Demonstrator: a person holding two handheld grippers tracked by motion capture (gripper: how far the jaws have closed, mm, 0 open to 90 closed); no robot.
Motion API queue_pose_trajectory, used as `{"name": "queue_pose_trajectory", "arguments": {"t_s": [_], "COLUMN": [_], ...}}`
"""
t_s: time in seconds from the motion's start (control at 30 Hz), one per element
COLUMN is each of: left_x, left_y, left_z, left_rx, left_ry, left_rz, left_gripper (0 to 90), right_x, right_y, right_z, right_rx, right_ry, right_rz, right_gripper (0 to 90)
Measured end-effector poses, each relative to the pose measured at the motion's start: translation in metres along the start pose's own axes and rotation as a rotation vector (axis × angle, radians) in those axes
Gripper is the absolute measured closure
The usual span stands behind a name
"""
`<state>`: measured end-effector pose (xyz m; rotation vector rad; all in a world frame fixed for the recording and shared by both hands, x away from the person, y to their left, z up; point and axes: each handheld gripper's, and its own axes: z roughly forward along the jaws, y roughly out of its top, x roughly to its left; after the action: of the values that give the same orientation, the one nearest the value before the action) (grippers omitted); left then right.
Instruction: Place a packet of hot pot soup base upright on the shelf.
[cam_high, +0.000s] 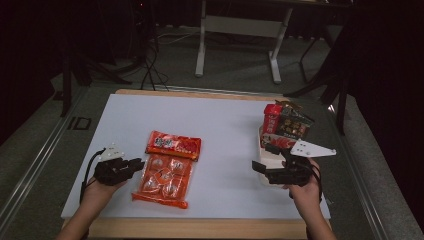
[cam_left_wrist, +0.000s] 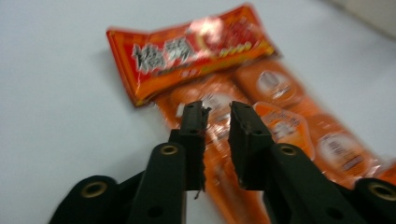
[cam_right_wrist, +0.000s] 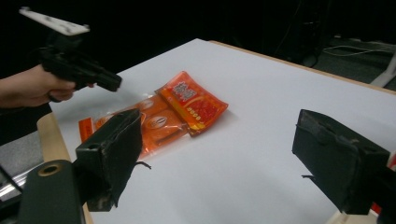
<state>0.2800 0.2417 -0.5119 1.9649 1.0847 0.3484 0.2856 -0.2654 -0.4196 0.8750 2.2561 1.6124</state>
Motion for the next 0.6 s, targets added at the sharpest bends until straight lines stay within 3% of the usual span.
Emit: {"name": "queue_pose_trajectory", "arguments": {"t_s": [0.17,0.5,0.53,0.6], "left_x": [0.008,0.008,0.005,0.004], "left_y": [0.000,0.000,0.000,0.001], "left_z": [0.015,0.039,0.046,0.048], "left_rx": [0.048,0.114,0.135,0.143], "left_ry": [0.023,0.018,0.012,0.021], "left_rz": [-0.004,0.010,0.033,0.040], "left_gripper": [89.3,89.8,89.8,89.8], "right_x": [0.001,0.000,0.000,0.000], "right_y": [-0.001,-0.003,-0.003,-0.003], "right_z": [0.002,0.002,0.002,0.002], "right_rx": [0.008,0.011,0.011,0.013], "right_ry": [0.013,0.021,0.022,0.021], "right_rz": [-0.001,0.006,0.009,0.007], "right_gripper": [15.9,16.0,15.9,15.9]}}
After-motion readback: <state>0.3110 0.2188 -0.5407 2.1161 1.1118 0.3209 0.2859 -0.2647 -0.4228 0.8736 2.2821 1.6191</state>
